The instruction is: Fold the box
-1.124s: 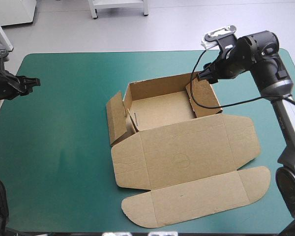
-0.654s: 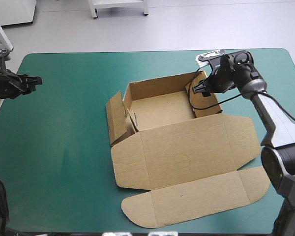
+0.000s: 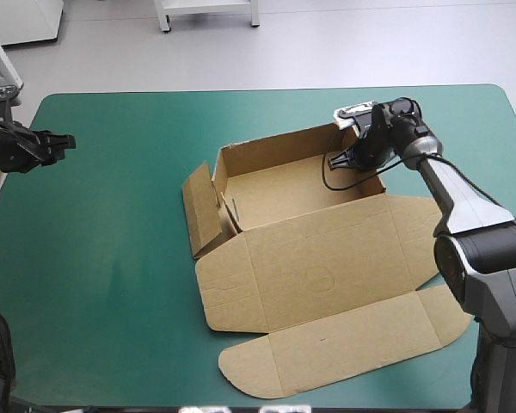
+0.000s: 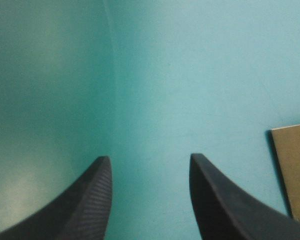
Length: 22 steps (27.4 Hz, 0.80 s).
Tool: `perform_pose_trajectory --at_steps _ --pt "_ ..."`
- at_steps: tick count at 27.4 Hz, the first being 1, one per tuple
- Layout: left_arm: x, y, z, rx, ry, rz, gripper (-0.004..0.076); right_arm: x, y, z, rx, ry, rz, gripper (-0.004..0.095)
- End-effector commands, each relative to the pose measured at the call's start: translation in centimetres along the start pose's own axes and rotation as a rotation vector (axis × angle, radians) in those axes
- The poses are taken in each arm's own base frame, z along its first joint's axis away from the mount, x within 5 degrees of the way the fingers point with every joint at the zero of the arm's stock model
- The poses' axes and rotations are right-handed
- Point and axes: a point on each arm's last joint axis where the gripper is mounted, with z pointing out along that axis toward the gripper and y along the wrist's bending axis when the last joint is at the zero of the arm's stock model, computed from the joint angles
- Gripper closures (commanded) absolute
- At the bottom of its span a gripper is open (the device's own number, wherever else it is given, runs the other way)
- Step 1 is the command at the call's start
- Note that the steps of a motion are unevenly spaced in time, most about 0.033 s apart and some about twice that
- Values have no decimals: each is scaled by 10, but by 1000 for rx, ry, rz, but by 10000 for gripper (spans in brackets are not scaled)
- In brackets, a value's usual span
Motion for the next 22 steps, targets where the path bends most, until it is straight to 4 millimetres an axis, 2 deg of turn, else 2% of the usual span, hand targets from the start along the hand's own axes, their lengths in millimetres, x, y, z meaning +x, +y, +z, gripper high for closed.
perform_pose_trajectory --at_steps 1,2,7,9,12,16,22 --pt "-13 -5 -13 26 -113 -11 374 -20 -15 -77 18 -235 26 927" --pt "-13 -5 -7 42 -105 -25 374 -20 -21 -96 6 -288 39 927" --pt "-16 -3 10 69 -111 -50 374 -14 -44 -156 -82 -458 81 927" --pt "-15 -5 23 126 -114 -56 374 -8 -56 -186 -166 -556 116 927" --pt "-9 -10 41 231 -119 -74 374 -4 -63 -211 -262 -655 134 927" --pt "-1 -30 58 399 -149 -83 374 -1 -63 -230 -334 -727 144 927" --pt "5 -79 62 684 -214 -22 374 -2 -63 -226 -351 -718 154 926"
